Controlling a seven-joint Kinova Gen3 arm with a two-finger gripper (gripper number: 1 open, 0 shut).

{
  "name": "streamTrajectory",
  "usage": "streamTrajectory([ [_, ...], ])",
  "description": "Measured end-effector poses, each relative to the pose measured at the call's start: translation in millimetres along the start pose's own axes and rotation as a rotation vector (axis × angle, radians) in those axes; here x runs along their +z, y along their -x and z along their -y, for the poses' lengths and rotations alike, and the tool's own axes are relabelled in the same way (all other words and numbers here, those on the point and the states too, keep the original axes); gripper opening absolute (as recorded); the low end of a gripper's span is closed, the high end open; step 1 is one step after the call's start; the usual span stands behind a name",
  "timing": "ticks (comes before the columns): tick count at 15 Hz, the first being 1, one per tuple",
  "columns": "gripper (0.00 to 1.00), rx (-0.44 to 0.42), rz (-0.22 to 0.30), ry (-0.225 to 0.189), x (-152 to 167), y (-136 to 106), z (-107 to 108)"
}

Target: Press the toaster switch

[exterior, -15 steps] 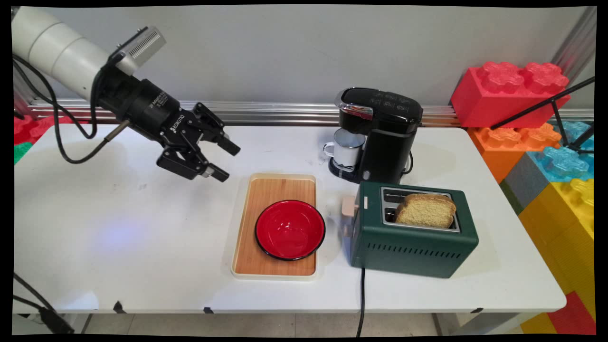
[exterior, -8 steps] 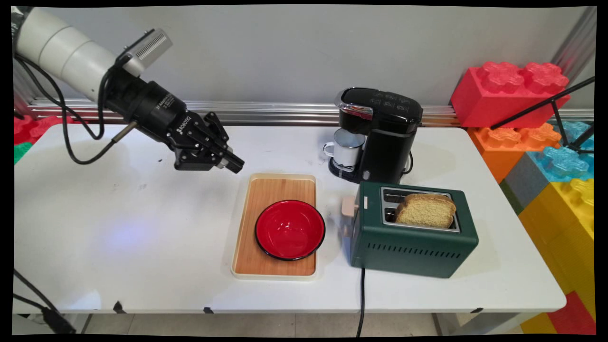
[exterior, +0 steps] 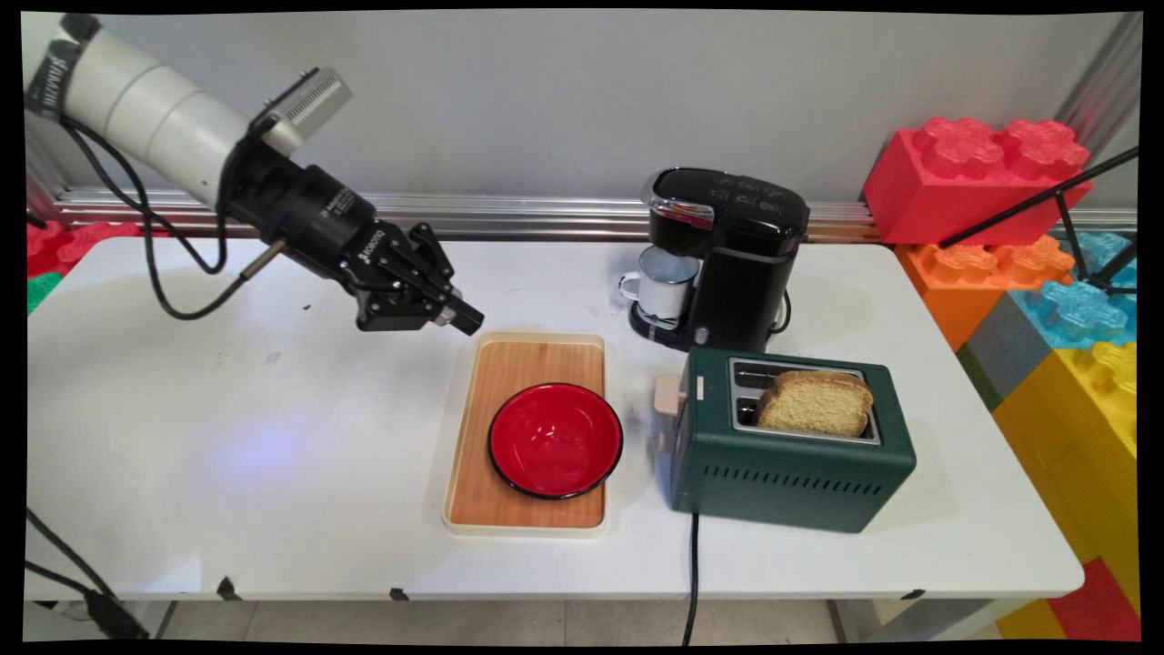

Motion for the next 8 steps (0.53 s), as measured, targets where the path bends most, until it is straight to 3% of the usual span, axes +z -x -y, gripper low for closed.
streamTrajectory([
  [8, 0.00, -0.012, -0.058, -0.010, 46.7, -10.5, 10.1],
])
